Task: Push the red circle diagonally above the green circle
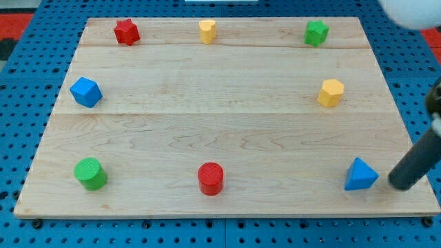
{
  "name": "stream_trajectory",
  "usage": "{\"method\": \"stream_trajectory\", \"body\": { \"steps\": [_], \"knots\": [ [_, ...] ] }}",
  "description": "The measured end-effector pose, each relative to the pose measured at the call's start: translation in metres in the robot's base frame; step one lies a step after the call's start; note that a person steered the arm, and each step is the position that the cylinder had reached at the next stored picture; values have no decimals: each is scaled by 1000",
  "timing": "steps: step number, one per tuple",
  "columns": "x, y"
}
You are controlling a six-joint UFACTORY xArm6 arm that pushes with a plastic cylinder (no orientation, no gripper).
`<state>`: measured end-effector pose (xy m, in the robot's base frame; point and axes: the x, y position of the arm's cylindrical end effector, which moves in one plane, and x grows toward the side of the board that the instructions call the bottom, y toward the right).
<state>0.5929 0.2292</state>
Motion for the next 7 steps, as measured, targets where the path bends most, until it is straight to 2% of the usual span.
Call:
{"method": "stream_trajectory", "body": {
  "steps": [1,2,3,6,7],
  "knots": [
    [25,-63],
    [3,-131],
    [5,-221],
    [-26,-224],
    [-35,-241]
  ]
}}
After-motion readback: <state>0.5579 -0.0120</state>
